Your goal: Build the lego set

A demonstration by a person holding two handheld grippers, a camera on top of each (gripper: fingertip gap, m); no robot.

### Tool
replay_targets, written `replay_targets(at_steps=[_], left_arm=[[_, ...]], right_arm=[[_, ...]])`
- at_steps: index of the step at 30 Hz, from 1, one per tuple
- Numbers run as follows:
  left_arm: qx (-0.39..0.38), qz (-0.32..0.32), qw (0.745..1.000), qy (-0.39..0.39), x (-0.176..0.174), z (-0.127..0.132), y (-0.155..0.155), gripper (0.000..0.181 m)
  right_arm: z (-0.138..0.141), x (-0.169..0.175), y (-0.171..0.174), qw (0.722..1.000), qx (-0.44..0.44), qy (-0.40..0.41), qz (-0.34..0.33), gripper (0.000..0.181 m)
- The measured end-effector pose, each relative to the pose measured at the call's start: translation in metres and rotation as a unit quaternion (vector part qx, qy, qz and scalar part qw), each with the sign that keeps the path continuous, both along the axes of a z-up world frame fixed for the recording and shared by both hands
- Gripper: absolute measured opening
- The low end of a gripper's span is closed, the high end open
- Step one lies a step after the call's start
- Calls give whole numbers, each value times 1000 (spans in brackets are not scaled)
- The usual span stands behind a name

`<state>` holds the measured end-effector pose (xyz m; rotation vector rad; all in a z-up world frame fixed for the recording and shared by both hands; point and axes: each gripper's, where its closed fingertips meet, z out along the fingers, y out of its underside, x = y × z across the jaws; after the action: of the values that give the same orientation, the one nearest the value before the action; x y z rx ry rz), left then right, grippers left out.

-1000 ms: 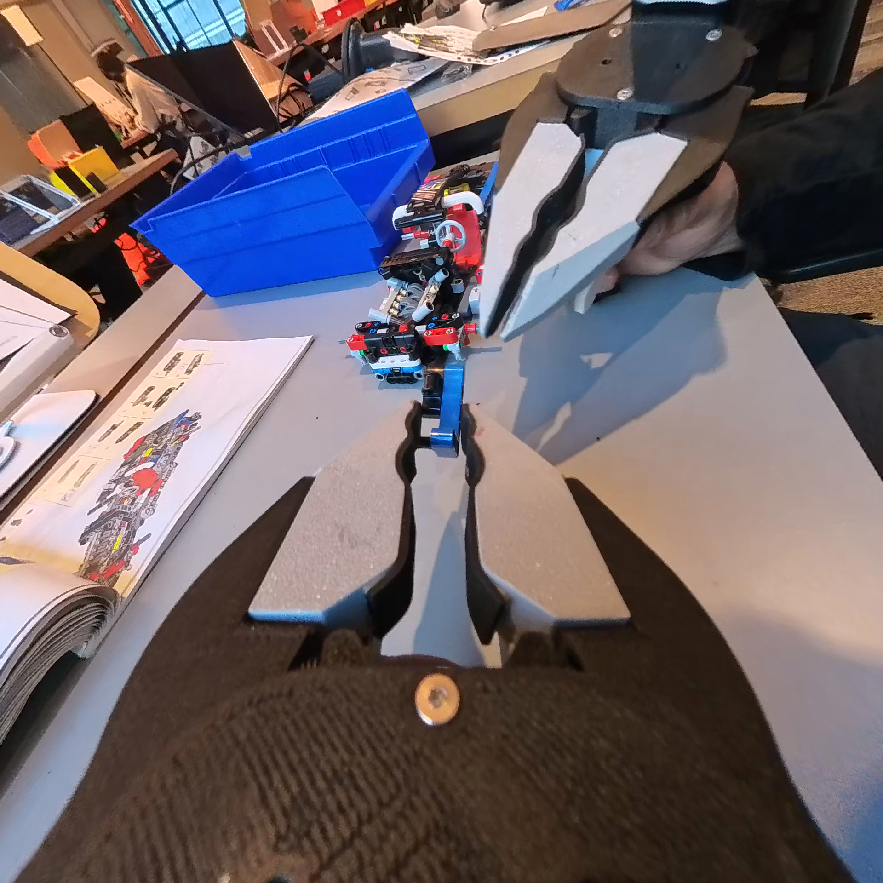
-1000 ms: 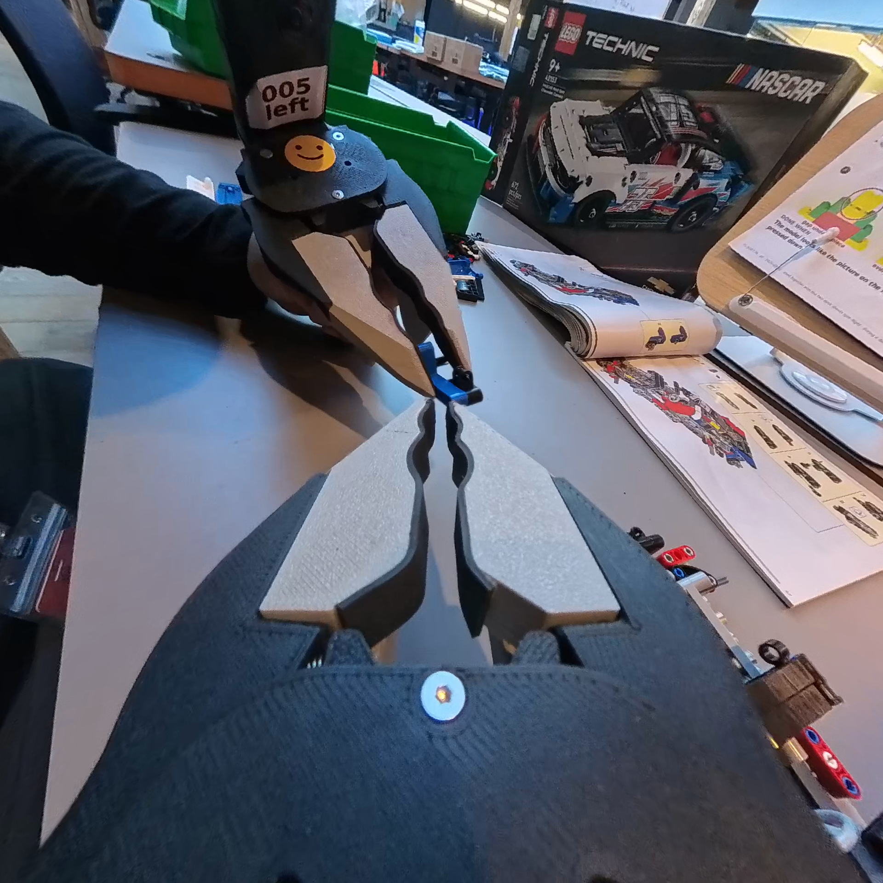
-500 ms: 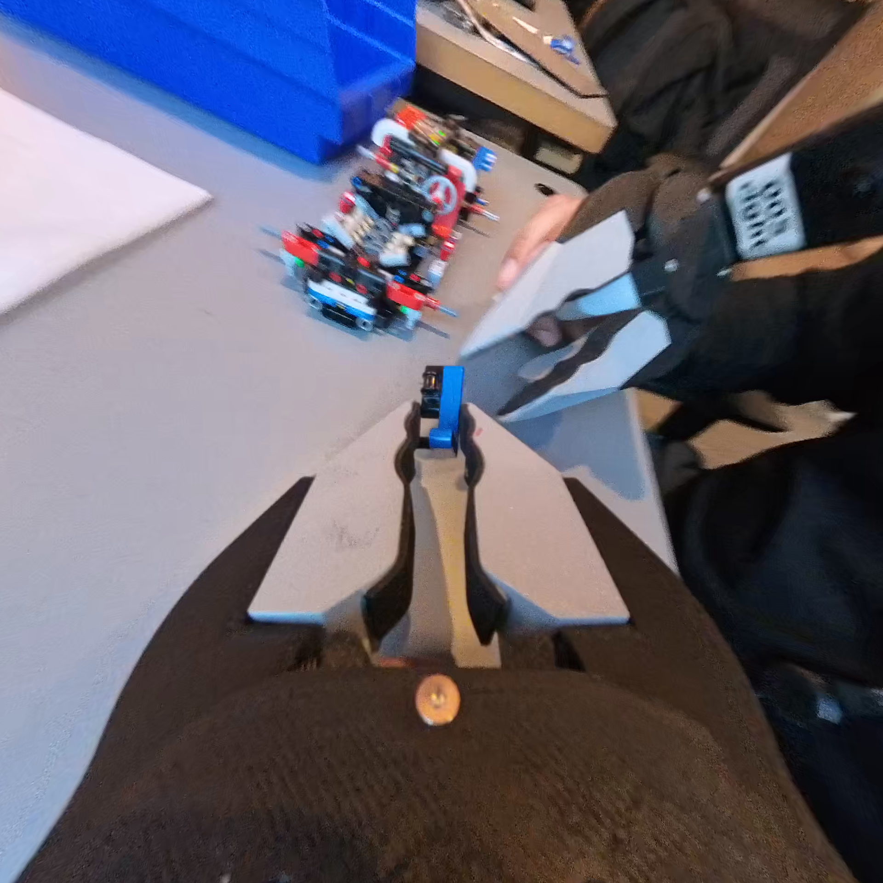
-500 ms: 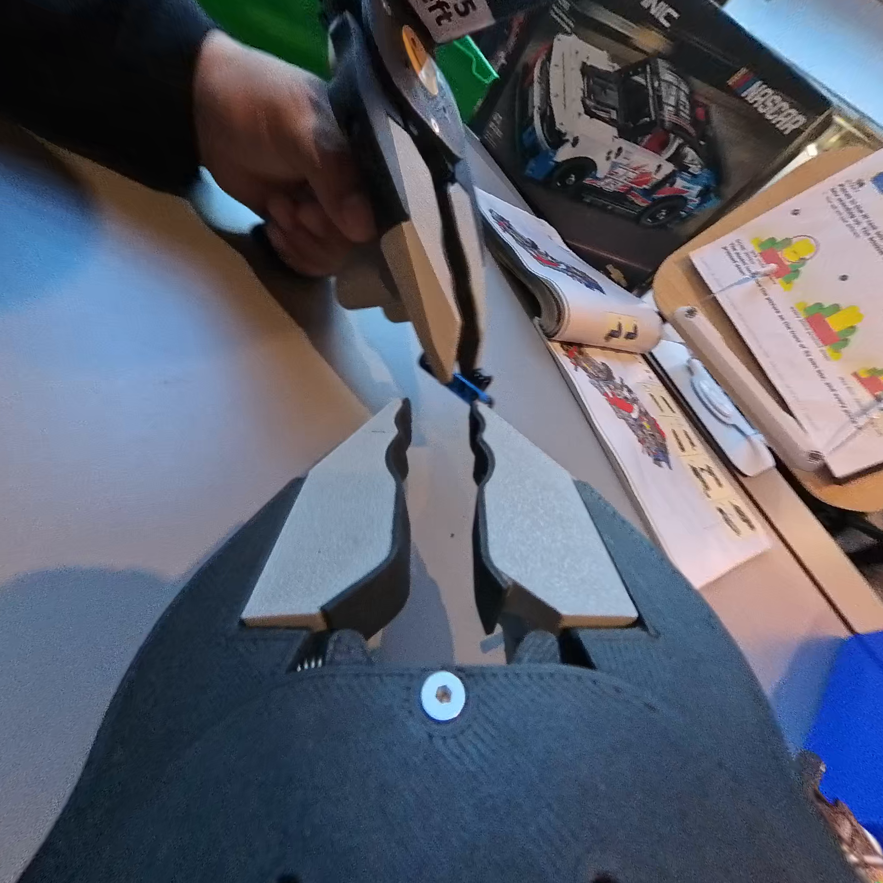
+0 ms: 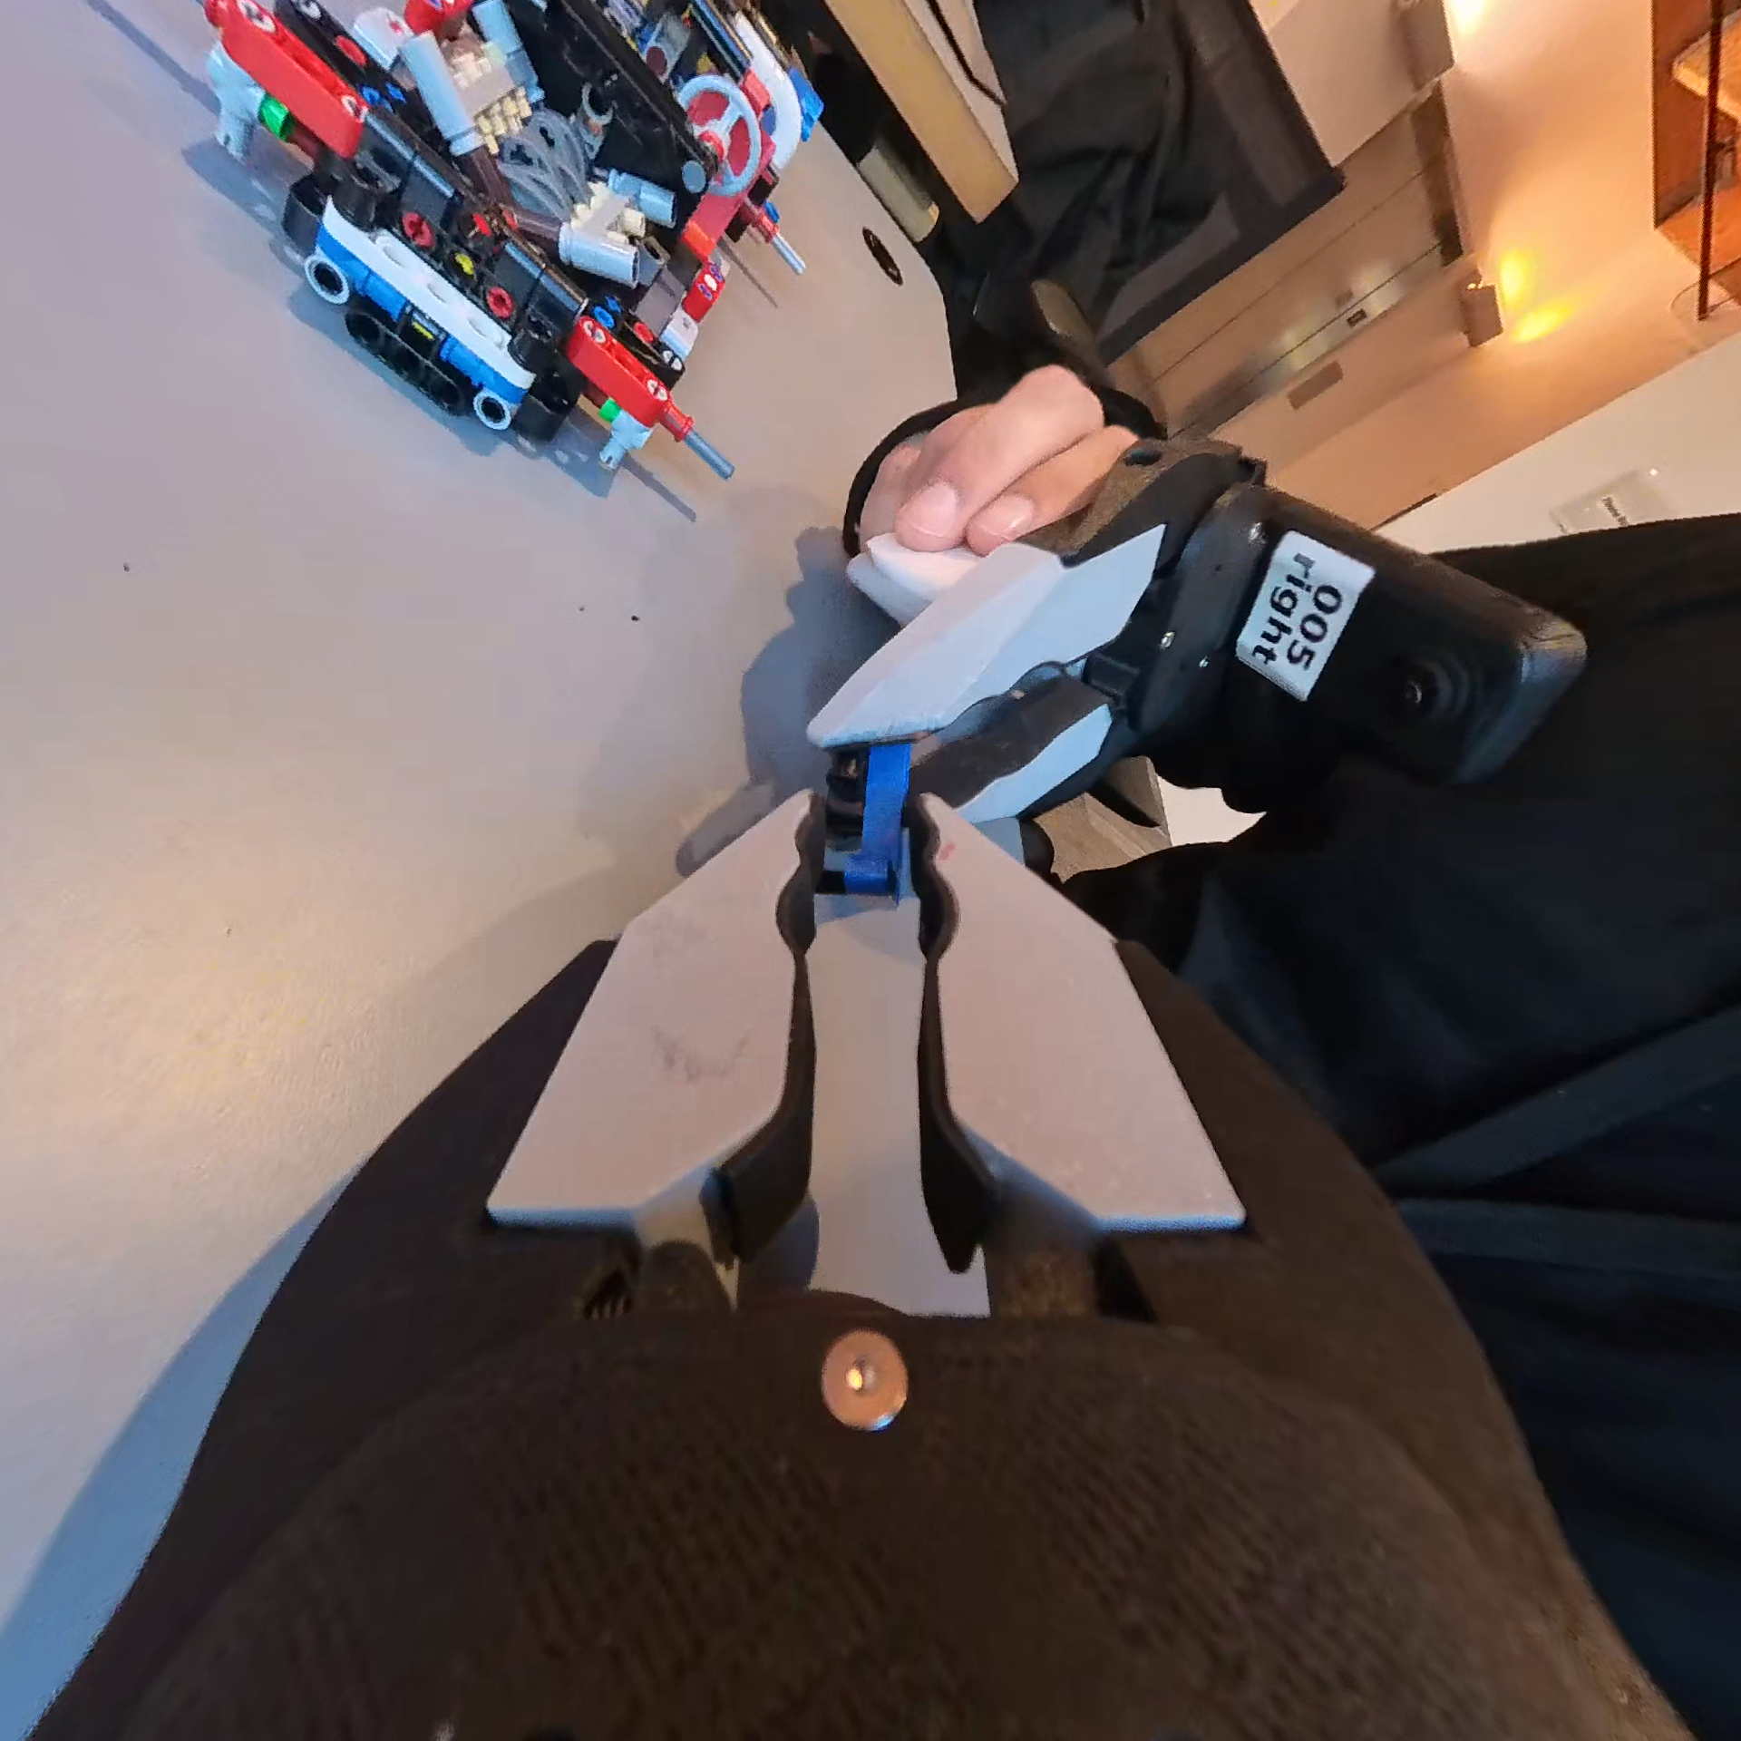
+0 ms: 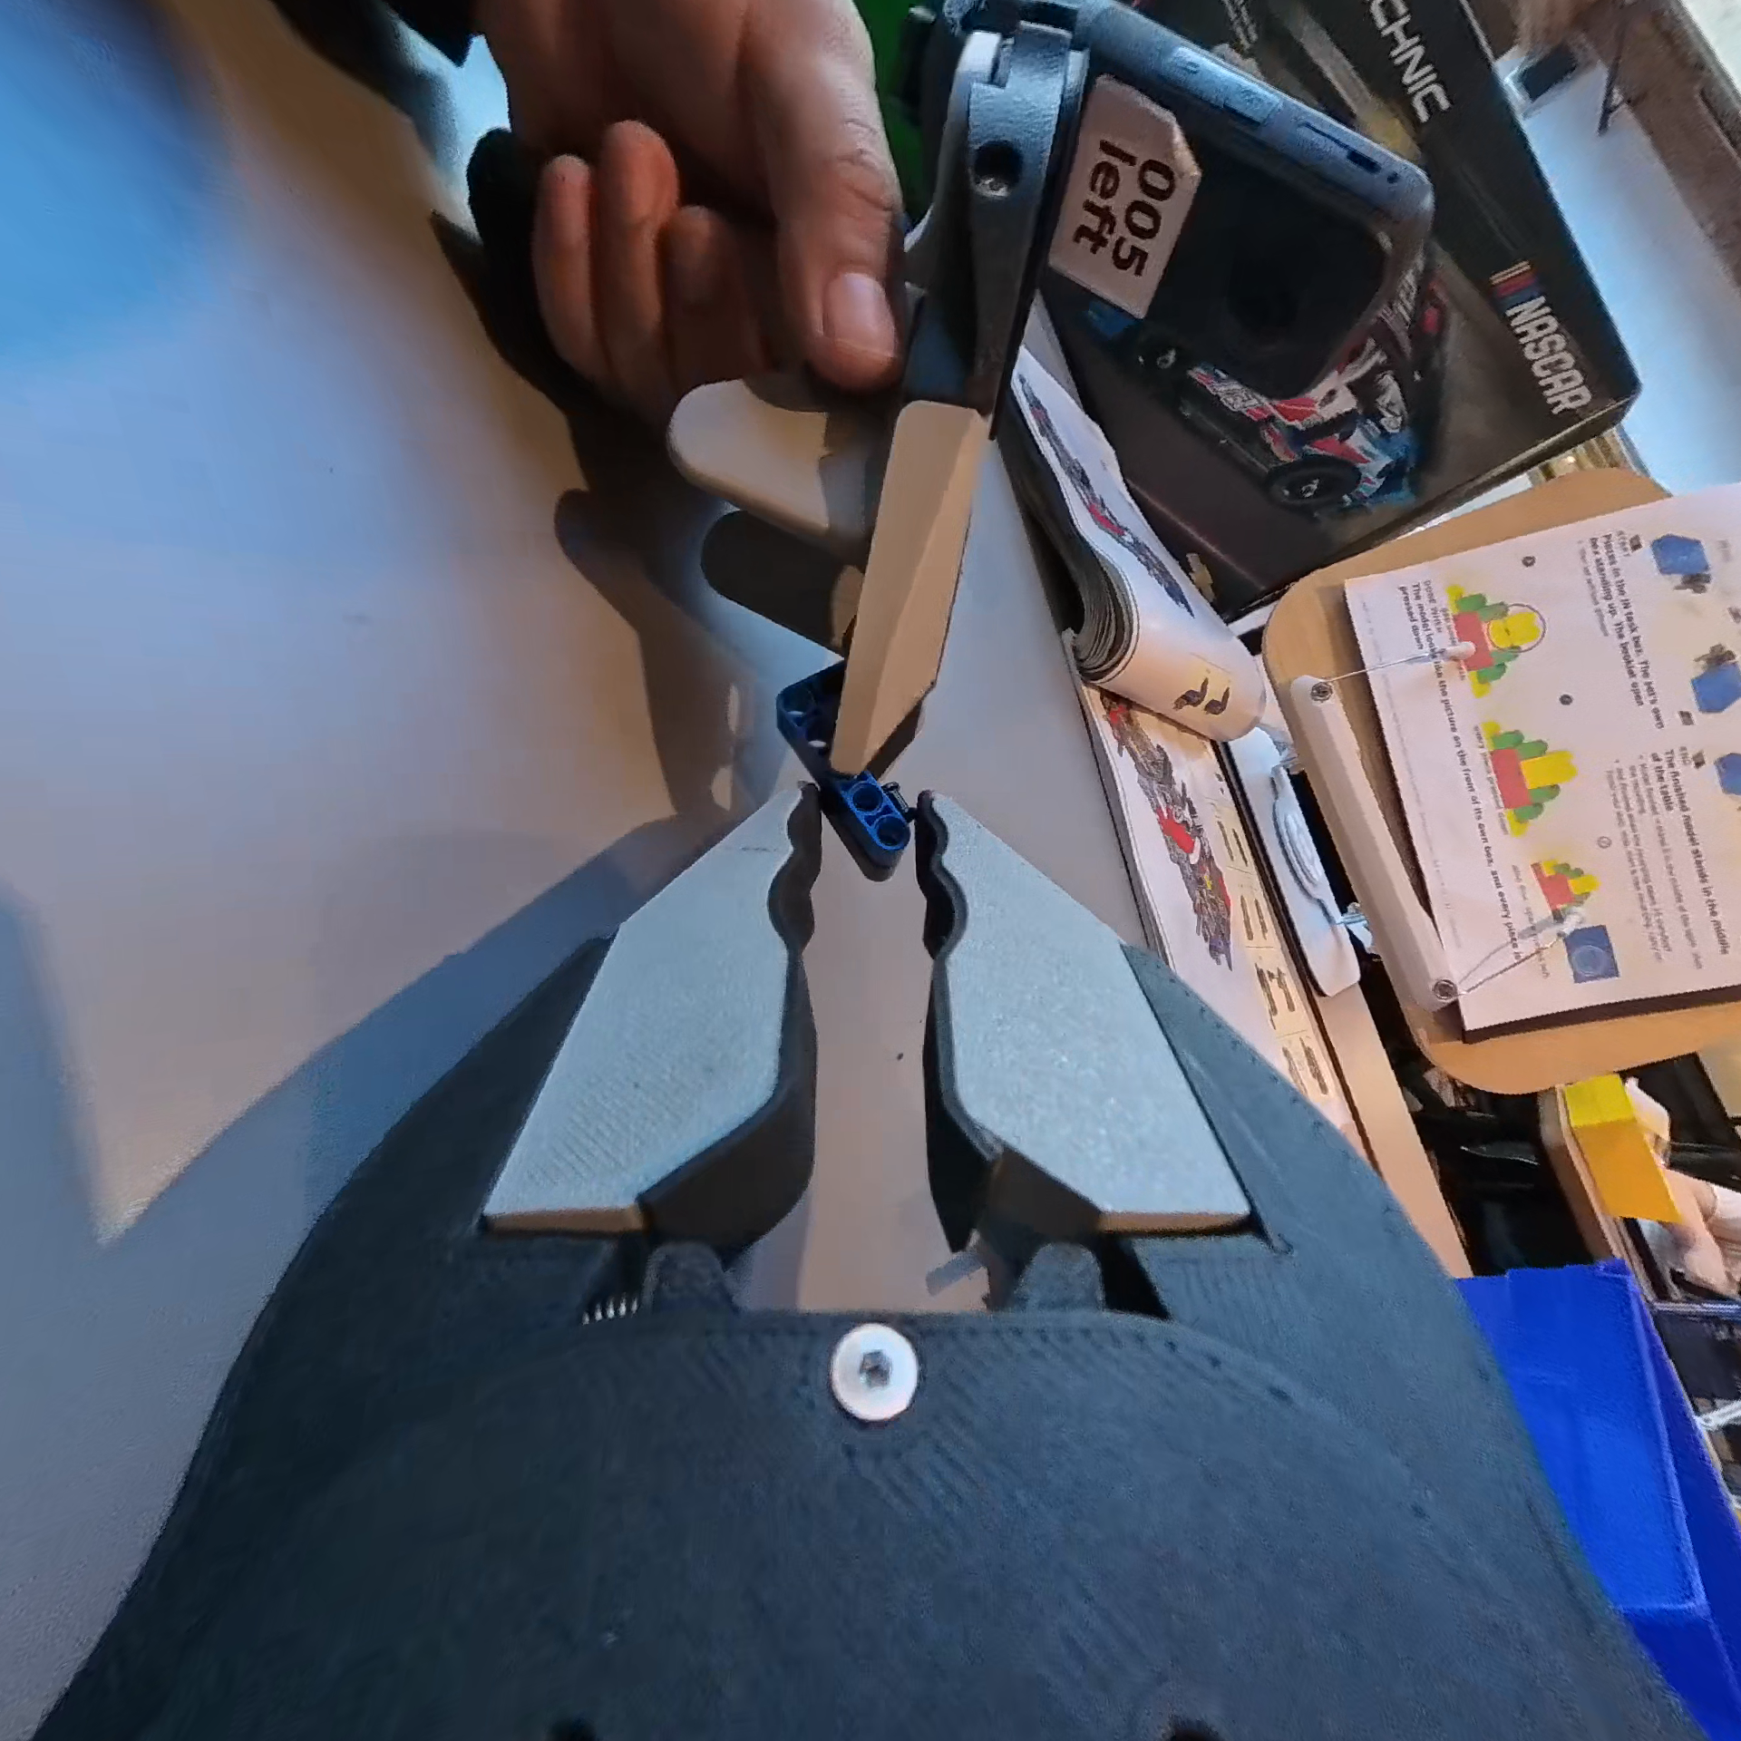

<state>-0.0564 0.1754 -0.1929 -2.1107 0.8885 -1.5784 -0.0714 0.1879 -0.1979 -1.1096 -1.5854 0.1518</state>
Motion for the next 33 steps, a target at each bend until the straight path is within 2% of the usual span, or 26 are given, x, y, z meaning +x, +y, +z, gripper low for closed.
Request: replay_targets(at_steps=[5,8,11,13,20,28,33], left_arm=[[36,24,999,-32,-3,12,8,28],[113,71,990,-35,-8,21,22,40],[193,82,978,-8,-9,23,26,38],[215,77,974,1,-7,22,24,36],[212,89,973,3,-8,22,28,32],[239,69,968,20,-1,19,20,29],[224,71,972,18,0,18,21,34]], right_arm=[[1,4,12,999,-28,11,-27,16],[5,10,23,996,-61,33,-53,16],[10,15,31,991,-99,61,-68,16],[15,17,33,988,-115,79,-70,16],[22,18,32,983,-138,105,-59,16],[20,16,30,984,-137,99,-55,16],[20,16,30,985,-131,98,-57,16]])
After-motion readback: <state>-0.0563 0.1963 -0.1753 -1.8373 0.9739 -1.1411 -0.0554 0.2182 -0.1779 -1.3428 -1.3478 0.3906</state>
